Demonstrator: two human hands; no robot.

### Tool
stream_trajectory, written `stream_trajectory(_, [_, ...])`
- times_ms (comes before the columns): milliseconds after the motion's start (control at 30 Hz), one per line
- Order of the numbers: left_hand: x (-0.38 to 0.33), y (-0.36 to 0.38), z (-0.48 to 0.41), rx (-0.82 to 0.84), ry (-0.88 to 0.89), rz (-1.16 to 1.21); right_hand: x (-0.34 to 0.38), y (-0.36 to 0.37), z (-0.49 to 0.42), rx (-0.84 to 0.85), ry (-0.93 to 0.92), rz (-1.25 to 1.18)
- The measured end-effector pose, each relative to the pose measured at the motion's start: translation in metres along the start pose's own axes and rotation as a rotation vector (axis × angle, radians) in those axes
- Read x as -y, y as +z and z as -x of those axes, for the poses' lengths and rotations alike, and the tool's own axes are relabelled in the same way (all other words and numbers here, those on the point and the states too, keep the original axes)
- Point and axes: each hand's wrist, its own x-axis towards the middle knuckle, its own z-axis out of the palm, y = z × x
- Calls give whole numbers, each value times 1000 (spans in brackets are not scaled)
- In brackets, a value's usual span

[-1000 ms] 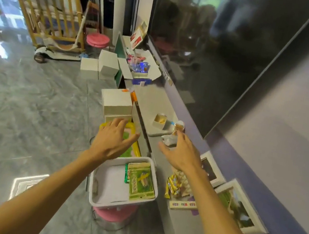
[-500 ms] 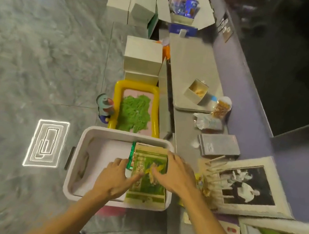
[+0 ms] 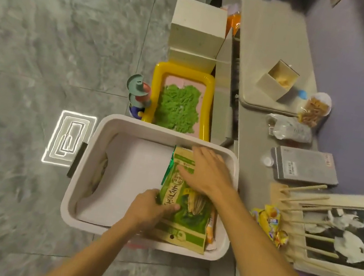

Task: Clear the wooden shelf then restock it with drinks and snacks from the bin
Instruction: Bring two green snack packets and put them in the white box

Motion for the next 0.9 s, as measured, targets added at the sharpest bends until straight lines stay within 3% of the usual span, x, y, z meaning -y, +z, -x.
stream_trajectory(200, [38, -90, 1, -43, -86, -244, -7, 9, -13, 50, 23, 39])
stream_trajectory(367, [50, -108, 4, -253, -108, -278, -9, 25, -12, 120, 99, 93])
stream_trajectory(733, [62, -101, 12, -280, 17, 42, -22, 10, 6, 108, 103, -161])
stream_trajectory(900, [38, -118, 43, -285, 70, 66, -17, -26, 27, -8, 122, -231])
